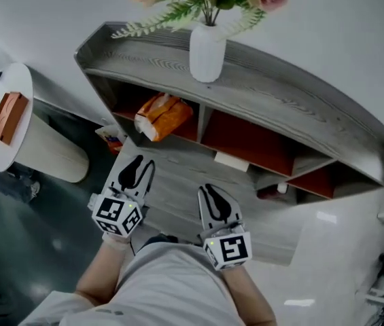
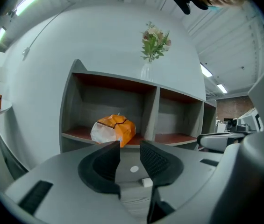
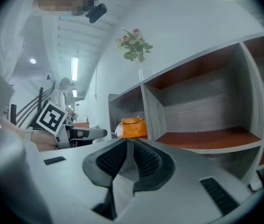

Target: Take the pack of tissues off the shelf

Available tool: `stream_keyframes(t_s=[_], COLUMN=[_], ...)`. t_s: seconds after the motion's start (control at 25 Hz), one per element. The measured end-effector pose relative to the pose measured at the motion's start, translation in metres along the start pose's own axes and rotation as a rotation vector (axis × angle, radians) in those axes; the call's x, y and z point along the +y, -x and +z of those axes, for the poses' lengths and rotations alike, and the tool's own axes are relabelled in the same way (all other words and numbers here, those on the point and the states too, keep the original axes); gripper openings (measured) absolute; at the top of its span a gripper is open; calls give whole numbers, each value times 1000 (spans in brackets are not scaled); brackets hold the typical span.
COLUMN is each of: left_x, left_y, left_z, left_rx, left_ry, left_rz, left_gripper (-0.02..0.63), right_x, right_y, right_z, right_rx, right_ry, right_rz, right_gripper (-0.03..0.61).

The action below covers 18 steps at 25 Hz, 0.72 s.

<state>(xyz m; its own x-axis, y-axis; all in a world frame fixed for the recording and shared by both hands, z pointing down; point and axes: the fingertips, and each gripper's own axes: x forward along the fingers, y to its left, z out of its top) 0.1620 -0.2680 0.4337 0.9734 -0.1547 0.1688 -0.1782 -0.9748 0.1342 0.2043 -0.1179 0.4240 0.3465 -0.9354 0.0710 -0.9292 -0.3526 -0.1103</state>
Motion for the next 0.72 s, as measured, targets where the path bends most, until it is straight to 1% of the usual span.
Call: stream_keyframes(t_s=[0.2, 0.4, 0.56, 0.72], left_x=[14, 19, 23, 31], left_y=[-35, -62, -76, -86], left_z=[1, -9, -15, -18], left_rx=[12, 50, 61, 71], left_ry=[-26, -56, -73, -94], left_rz=[-29, -43, -37, -11], left_gripper=[147, 178, 184, 184], right_x=[-15, -29, -36, -40], right_y=[7, 18, 25, 31], right_z=[1, -2, -3, -4], right_rx=[1, 13, 14, 19], right_ry=[14, 12, 15, 8], right_rz=[-111, -210, -264, -304], right_gripper=[51, 52, 51, 51])
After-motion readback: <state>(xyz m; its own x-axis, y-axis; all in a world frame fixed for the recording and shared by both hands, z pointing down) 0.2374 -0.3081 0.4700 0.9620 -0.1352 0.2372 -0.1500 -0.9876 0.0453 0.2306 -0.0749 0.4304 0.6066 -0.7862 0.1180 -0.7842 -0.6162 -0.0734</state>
